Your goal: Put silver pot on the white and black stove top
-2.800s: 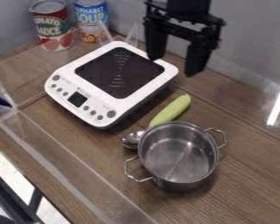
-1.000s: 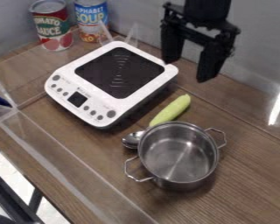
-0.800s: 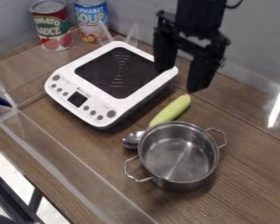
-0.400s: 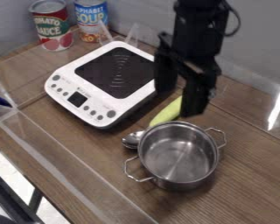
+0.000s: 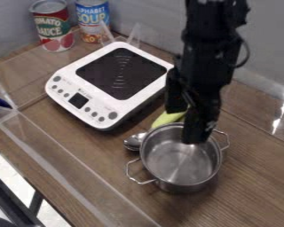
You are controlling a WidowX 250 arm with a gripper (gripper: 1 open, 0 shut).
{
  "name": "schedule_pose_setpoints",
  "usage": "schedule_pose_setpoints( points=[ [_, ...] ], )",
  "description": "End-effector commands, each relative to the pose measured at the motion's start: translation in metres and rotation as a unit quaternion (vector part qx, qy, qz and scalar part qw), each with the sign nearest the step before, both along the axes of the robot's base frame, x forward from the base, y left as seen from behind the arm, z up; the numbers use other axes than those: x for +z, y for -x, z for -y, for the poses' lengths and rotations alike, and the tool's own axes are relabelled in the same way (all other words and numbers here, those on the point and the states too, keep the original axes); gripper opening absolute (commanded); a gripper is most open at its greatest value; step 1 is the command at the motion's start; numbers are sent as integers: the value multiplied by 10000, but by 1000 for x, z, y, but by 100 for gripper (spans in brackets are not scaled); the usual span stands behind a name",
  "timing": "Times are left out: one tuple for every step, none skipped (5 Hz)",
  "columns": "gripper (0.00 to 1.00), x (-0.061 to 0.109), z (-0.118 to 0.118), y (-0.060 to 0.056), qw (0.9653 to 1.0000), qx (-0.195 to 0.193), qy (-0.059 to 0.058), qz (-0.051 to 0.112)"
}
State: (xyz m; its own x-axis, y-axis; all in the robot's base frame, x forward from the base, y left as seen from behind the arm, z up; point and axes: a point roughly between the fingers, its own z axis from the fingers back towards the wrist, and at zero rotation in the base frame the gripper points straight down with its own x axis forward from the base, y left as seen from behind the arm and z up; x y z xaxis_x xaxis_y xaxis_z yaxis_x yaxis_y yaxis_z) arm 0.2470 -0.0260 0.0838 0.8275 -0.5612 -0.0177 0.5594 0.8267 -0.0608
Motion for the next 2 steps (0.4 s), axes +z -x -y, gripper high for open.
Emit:
schedule_pose_setpoints(
  points=[
    [100, -7, -11, -3, 9996, -196, -14, 214],
    [100, -28, -15, -11, 9994, -241, 17, 255]
  ],
)
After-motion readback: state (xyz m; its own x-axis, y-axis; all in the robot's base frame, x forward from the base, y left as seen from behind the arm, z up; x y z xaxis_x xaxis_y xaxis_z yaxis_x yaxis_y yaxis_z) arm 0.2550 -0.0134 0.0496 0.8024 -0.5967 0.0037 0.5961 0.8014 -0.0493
